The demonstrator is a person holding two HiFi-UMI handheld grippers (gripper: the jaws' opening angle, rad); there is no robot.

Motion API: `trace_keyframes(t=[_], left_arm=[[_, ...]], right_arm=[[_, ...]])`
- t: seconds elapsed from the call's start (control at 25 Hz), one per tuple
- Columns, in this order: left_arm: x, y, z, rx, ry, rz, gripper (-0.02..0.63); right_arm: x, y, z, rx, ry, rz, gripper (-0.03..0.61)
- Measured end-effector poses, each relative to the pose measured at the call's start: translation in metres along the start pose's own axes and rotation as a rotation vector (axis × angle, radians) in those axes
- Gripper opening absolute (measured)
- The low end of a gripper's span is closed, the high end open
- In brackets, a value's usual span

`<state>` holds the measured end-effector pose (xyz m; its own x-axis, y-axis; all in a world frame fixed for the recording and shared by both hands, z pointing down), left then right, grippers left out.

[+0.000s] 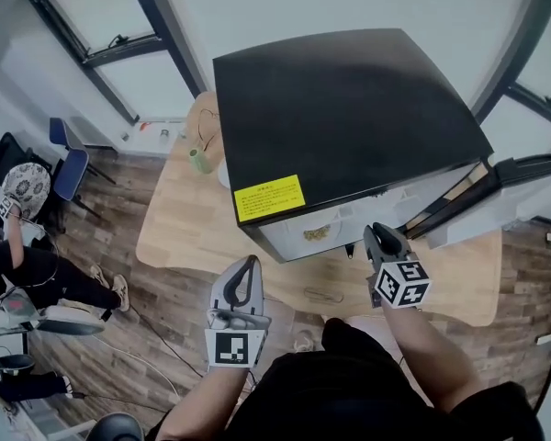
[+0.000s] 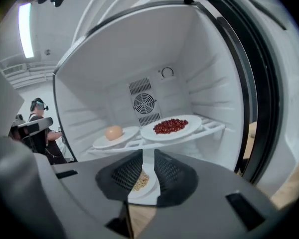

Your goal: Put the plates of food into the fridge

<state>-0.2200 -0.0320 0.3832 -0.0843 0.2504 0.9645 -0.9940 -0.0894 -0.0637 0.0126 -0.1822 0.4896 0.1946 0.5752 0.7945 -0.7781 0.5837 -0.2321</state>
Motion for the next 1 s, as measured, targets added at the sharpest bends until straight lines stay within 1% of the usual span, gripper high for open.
trace_keyframes(t=[0.12,0.32,0.44,0.56,0.64,0.88,1.0], left_arm=[[-0.005,-0.007,0.000,0.021,-0.016,0.018,0.004],[-0.013,-0.013,-0.001,0.025,-0.044,0.012,0.003],[-0.014,-0.015,-0.003,0.021,-0.047,0.025,0.005],[-0.014,-0.018,-0.005,0.018,-0.047,0.006,0.005],[-0.015,-0.016,-0.004,0.004,-0.045,0.016,0.004],[-0.021,-0.016,0.001,-0.006,-0.067,-0.003,0.004],[-0.018,-0.017,0.005,-0.008,-0.058,0.009,0.003]], right_arm=[[-0.014,0.006,-0.022,-0.035,-0.060,-0.075,0.074],[-0.034,0.009,-0.054,-0.056,-0.143,-0.112,0.052],[-0.041,0.014,-0.067,-0.078,-0.178,-0.164,0.052],[-0.043,0.014,-0.074,-0.091,-0.187,-0.194,0.023],[-0.045,0.010,-0.076,-0.090,-0.187,-0.195,0.023],[-0.050,0.002,-0.075,-0.084,-0.188,-0.200,0.023],[-0.052,-0.001,-0.073,-0.087,-0.189,-0.191,0.022]])
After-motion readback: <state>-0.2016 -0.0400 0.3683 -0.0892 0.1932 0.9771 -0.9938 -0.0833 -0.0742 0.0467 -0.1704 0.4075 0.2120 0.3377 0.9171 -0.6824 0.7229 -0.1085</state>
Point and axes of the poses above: the fingertips, and each gripper's own axes: z forward along the fingers, y to its left, x out of its underside, the point moved 3 cm from there along -z, backward along the fingers, and after that the axes turned 13 degrees about y, right-handed, at the moved point
